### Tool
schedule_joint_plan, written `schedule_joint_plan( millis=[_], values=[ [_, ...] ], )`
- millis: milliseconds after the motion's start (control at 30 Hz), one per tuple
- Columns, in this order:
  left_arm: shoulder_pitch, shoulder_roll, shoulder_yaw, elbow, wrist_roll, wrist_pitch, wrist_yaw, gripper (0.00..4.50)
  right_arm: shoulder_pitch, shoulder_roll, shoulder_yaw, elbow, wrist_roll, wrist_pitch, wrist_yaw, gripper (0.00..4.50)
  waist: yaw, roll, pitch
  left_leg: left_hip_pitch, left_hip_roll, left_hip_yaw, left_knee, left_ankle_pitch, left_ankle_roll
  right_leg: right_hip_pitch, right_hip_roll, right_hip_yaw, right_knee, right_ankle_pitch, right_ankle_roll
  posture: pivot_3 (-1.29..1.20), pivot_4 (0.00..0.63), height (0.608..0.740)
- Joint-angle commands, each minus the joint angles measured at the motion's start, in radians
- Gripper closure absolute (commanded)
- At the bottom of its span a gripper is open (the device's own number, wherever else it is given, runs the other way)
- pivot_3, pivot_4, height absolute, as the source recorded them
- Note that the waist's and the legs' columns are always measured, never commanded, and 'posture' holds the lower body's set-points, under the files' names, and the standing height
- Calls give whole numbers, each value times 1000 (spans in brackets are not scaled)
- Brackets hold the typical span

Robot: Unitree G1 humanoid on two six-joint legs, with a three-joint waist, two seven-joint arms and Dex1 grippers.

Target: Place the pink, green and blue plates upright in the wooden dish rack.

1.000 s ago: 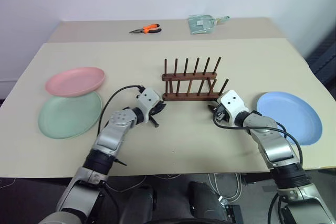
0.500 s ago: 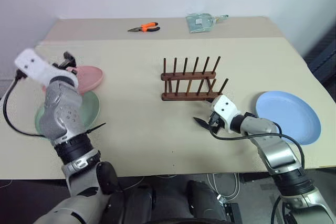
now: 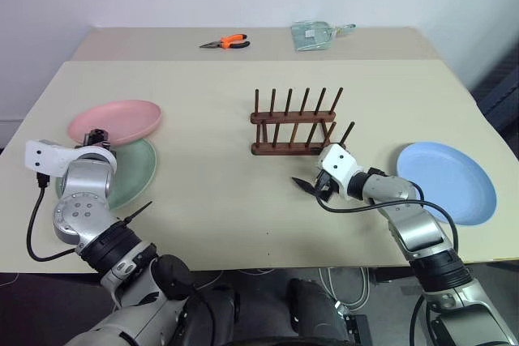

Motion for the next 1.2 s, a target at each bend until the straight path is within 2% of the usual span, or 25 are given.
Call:
schedule_joint_plan(
  millis=[33, 133, 167, 333, 500, 600, 733, 833, 1033, 1067, 1133, 1200],
  values=[
    [-37, 51, -41, 51, -53, -10, -37, 2592, 14, -2, -44, -60, 24, 6, -4, 128, 0, 0, 0, 0, 0, 0, 0, 0, 0, 0, 0, 0, 0, 0, 0, 0, 150, 740],
    [-44, 84, -96, 81, -55, -9, -98, 4160, 23, -21, -91, -114, 76, 53, 20, 0, 2, 0, 0, 0, 0, 0, 0, 0, 0, 0, 0, 0, 0, 0, 0, 0, 150, 740],
    [-41, 99, -144, 65, -51, 2, -154, 4440, 23, -36, -107, -146, 90, 64, 34, 0, 2, 0, 0, 0, 0, 0, 0, 0, 0, 0, 0, 0, 0, 0, 0, 0, 150, 740],
    [-38, 143, -410, -81, -28, 20, -387, 4440, -48, -78, -146, -304, 132, 56, 70, 0, 0, 0, 0, -3, 0, 0, 0, 0, 0, -2, 0, 0, 0, 0, 0, 0, 150, 740],
    [-91, 96, -645, -155, 14, 64, -426, 4440, -212, -70, -11, -285, -44, -94, 45, 0, -3, 0, 0, -3, 0, 0, 0, 0, 0, -2, 0, 0, -1, 0, 0, 0, 150, 740],
    [-124, 65, -722, -156, 38, 87, -411, 4440, -306, -52, 75, -218, -178, -156, 9, 0, -8, 0, 0, -2, 0, 1, -1, 0, 0, -2, 0, 0, -1, 0, 0, 0, 150, 740],
    [-149, 15, -747, -177, 15, 105, -396, 4440, -365, -46, 144, -114, -324, -221, -47, 0, -3, 0, 0, -3, 0, 1, 0, 1, -2, -4, 0, 1, -1, 0, 0, 0, 150, 740],
    [-148, -4, -756, -205, -15, 132, -409, 4500, -381, -43, 171, -41, -400, -258, -84, 857, -2, 0, 0, -4, 0, 1, 0, 3, -5, -4, 0, 1, -1, 0, -1, 0, 150, 740],
    [-122, -17, -745, -236, -49, 178, -413, 4500, -368, -48, 165, -5, -469, -276, -111, 3886, -5, 0, 1, -5, 0, 1, 0, 3, -5, -4, 0, 1, -1, 0, -1, 0, 150, 740],
    [-117, -25, -731, -241, -69, 177, -417, 4125, -368, -50, 158, -6, -479, -278, -120, 4456, -6, 0, 1, -5, 0, 1, 0, 3, -5, -4, 0, 1, -1, 0, -1, 0, 150, 740],
    [-119, -44, -683, -241, -110, 143, -420, 3411, -371, -55, 141, -9, -496, -286, -144, 4500, -3, 0, 1, -5, 0, 1, -1, 3, -5, -5, 0, 1, -1, 0, -1, 0, 150, 740],
    [-149, -69, -610, -226, -152, 66, -411, 2300, -370, -64, 119, -10, -501, -297, -163, 4500, 0, 0, 1, -6, 0, 1, 0, 3, -5, -5, 0, 1, -1, 0, -1, 0, 150, 740]
  ],
)
